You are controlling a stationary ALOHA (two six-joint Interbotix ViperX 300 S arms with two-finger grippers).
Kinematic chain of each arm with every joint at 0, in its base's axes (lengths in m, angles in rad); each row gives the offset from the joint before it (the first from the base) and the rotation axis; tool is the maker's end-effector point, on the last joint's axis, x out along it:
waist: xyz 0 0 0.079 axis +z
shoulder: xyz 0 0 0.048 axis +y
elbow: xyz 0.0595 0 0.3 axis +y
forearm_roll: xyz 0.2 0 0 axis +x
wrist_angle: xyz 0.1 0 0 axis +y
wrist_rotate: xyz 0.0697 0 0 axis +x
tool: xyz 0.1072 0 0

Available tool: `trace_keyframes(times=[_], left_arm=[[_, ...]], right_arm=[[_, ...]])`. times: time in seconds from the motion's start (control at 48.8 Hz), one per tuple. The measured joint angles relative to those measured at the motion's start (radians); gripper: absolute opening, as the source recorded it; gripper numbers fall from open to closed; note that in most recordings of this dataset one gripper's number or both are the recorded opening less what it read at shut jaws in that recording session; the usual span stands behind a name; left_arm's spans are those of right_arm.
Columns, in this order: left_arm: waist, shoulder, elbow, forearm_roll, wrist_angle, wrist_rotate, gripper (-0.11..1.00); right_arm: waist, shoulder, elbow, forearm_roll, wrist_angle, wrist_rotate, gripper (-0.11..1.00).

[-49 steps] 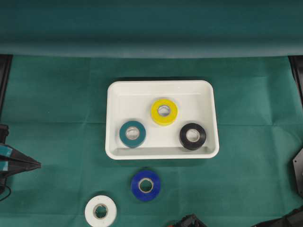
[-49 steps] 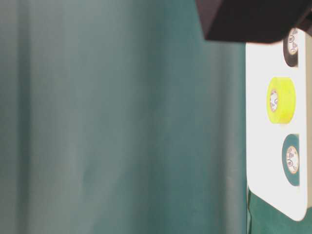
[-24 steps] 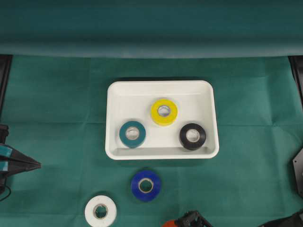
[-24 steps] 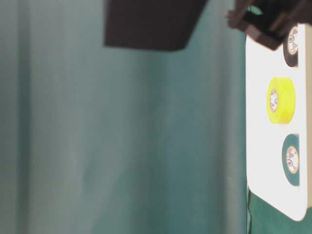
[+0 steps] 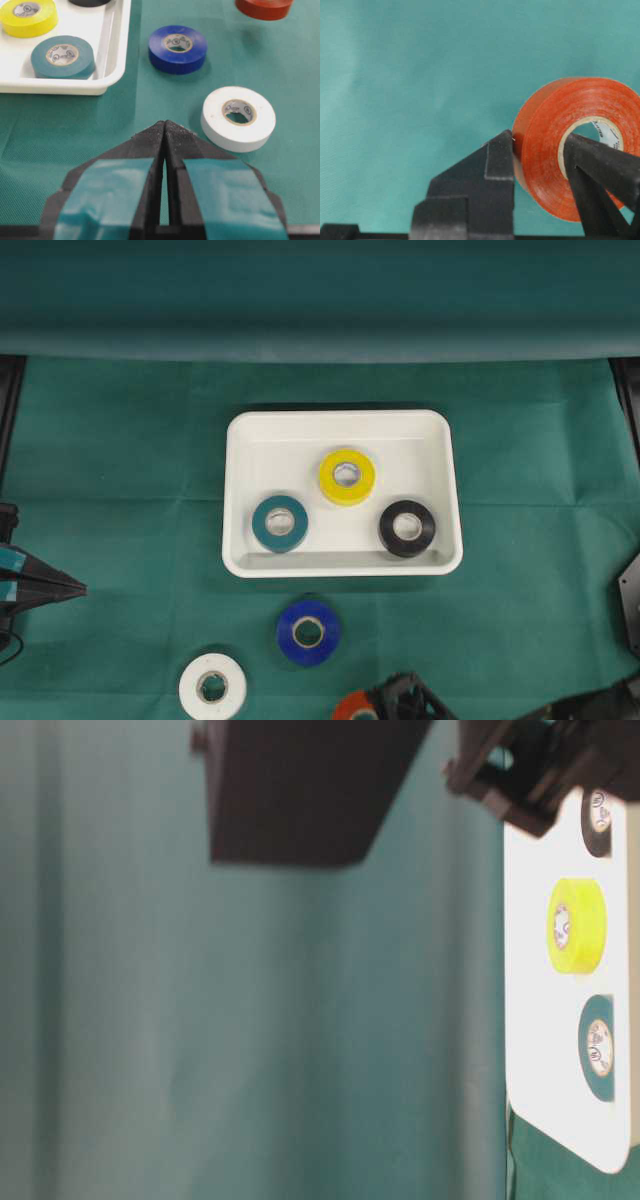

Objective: Put the tape into the white case with the right arm.
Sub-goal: 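Grasp the red roll's hole and lift it toward the tray, then lower the red roll into the tray's front center and release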

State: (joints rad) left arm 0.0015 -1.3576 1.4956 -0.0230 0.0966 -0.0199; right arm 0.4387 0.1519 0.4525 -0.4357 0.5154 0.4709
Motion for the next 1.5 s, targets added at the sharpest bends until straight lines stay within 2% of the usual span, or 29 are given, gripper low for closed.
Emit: trace_keyframes(times=[0.246, 0.369, 0.656, 0.84, 1.004, 1.373, 1.435, 1.496], left_arm=[[0.000, 0.000, 0.000, 0.002, 0.000, 0.000, 0.00], [0.000, 0.000, 0.000, 0.000, 0.000, 0.000, 0.00], [0.000, -0.002, 0.000, 0.000, 0.000, 0.000, 0.00], [0.000, 0.000, 0.000, 0.000, 0.000, 0.000, 0.00], [0.000, 0.000, 0.000, 0.000, 0.000, 0.000, 0.00], [0.000, 0.000, 0.000, 0.000, 0.000, 0.000, 0.00], [0.000, 0.000, 0.000, 0.000, 0.000, 0.000, 0.00], [0.000, 0.000, 0.000, 0.000, 0.000, 0.000, 0.00]], right_arm=[[-0.132, -0.083, 0.040, -0.005, 0.006, -0.014, 0.03], [-0.209, -0.110, 0.063, -0.028, 0.008, -0.015, 0.03], [-0.397, -0.117, 0.084, -0.123, -0.005, -0.017, 0.03], [-0.500, -0.117, 0.098, -0.135, -0.057, -0.015, 0.03], [-0.538, -0.117, 0.115, -0.138, -0.121, -0.015, 0.03], [-0.545, -0.114, 0.141, -0.140, -0.164, -0.015, 0.03], [-0.545, -0.112, 0.141, -0.138, -0.169, -0.015, 0.12], [-0.545, -0.112, 0.141, -0.140, -0.172, -0.015, 0.27]])
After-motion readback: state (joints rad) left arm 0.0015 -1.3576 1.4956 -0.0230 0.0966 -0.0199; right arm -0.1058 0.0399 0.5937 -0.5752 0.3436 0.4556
